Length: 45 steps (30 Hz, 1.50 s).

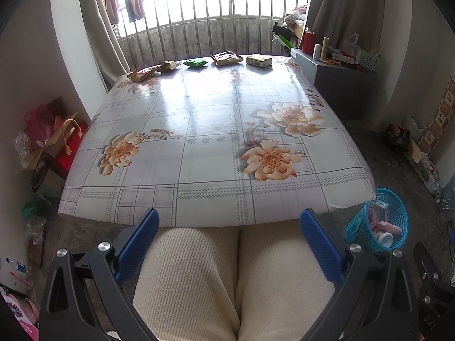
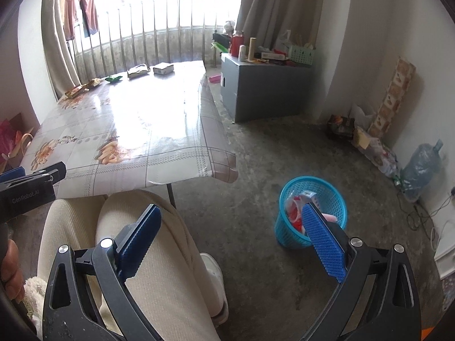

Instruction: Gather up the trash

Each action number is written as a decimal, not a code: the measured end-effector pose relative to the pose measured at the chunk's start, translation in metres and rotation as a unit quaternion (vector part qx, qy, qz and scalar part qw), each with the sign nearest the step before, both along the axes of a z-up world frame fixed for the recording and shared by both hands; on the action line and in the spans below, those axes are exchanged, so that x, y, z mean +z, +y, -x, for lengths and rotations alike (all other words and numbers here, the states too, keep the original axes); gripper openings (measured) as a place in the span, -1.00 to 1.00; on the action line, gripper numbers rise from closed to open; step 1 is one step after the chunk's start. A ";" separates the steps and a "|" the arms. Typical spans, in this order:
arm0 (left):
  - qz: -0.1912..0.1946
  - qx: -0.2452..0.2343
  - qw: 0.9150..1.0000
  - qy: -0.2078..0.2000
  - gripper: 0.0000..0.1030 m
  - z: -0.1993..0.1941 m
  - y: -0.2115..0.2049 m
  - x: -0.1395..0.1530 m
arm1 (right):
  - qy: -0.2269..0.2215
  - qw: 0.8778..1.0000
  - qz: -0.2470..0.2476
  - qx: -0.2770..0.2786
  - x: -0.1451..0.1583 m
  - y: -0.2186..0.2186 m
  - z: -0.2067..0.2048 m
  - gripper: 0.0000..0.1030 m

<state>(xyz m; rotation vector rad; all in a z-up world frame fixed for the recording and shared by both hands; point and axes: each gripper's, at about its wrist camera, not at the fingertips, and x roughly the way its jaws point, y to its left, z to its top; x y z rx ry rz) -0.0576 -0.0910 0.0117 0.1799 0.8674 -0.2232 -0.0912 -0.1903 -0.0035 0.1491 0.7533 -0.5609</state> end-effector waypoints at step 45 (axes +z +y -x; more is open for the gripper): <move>-0.007 0.008 1.000 -0.002 0.89 0.000 0.006 0.000 | -0.009 1.000 0.007 0.003 0.006 0.003 -0.002 0.84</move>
